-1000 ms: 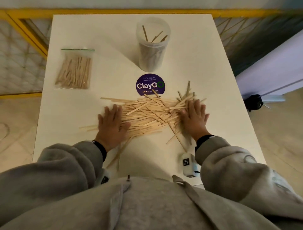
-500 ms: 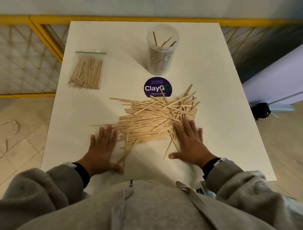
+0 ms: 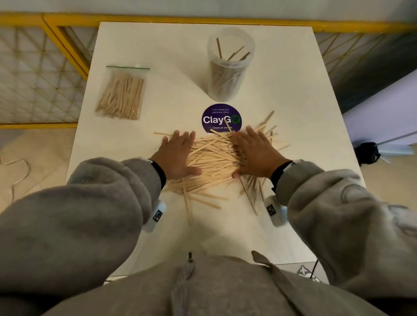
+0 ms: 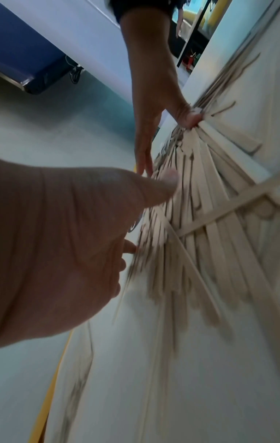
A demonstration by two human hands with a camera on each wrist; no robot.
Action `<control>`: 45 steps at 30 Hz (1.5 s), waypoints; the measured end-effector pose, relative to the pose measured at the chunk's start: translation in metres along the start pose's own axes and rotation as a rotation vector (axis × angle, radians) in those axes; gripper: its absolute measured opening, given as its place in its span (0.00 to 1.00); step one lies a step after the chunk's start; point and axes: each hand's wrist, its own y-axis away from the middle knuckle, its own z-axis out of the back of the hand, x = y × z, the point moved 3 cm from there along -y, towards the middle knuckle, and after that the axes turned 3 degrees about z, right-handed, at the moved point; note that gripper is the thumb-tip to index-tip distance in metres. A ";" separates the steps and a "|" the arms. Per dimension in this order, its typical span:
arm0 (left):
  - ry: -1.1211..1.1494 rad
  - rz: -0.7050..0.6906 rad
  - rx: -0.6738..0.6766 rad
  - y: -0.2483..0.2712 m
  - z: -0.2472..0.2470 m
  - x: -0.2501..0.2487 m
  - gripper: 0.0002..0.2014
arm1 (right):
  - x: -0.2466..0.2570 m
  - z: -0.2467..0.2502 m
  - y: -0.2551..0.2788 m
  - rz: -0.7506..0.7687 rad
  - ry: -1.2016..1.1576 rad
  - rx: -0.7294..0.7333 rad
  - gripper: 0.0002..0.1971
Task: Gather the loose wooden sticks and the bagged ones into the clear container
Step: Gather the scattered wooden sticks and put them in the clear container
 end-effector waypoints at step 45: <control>0.898 0.364 -0.665 0.048 0.060 0.020 0.13 | 0.047 0.104 -0.031 -0.075 -0.736 -0.393 0.18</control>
